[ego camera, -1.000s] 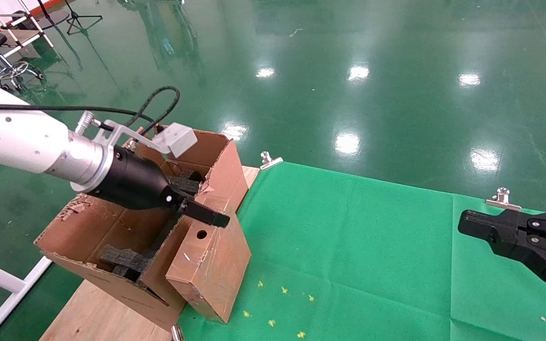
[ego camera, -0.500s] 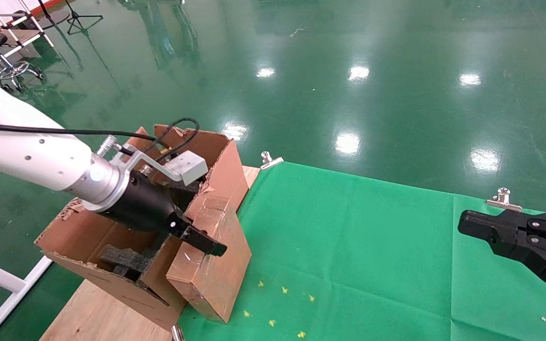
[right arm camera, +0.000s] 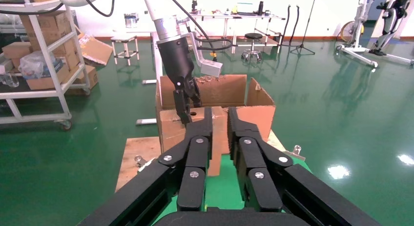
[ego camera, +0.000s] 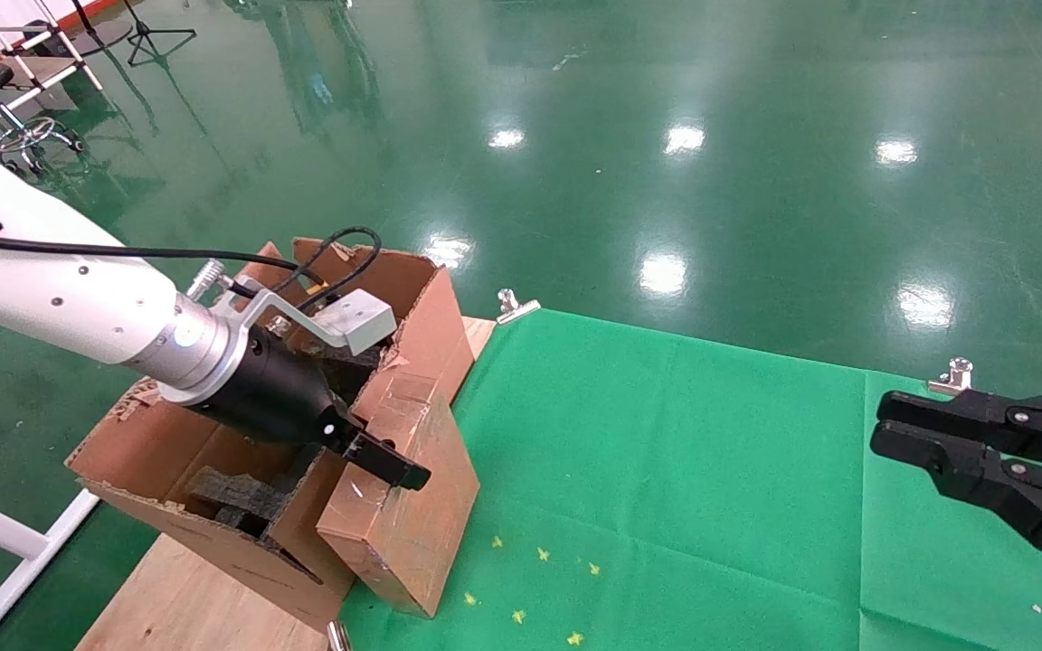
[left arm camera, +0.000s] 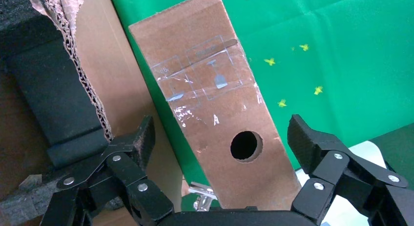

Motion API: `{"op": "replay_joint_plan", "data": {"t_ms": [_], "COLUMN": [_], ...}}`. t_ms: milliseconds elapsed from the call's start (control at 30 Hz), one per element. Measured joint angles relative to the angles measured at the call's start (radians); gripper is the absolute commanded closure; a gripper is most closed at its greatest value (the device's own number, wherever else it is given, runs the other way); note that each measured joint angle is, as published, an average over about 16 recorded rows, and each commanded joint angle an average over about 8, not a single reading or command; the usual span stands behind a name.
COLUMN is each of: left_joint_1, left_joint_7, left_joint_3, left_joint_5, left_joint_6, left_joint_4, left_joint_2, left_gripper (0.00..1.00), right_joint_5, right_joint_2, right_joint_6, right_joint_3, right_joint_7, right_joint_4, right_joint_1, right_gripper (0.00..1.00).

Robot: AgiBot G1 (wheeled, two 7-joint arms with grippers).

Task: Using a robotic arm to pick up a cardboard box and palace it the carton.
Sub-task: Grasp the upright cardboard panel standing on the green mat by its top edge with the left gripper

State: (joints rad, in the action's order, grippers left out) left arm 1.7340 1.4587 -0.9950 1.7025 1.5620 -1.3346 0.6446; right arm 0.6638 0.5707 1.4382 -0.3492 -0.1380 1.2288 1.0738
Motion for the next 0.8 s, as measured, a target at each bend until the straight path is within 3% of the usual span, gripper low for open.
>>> {"op": "replay_joint_plan", "data": {"t_ms": [800], "left_joint_1": [0.012], "left_joint_7": [-0.042], "left_joint_3": [0.022], "left_joint_5": [-0.007], "left_joint_6": [-0.027], "left_joint_4": [0.002], "left_joint_2": [-0.010], "left_gripper": [1.00], "right_joint_5": [0.000], "right_joint_2": [0.000], "right_joint_6": [0.000], "right_joint_3": [0.000], "right_joint_7": [0.000], "right_joint_4": [0.000], "right_joint_1": [0.000], "right_gripper": [0.00]}}
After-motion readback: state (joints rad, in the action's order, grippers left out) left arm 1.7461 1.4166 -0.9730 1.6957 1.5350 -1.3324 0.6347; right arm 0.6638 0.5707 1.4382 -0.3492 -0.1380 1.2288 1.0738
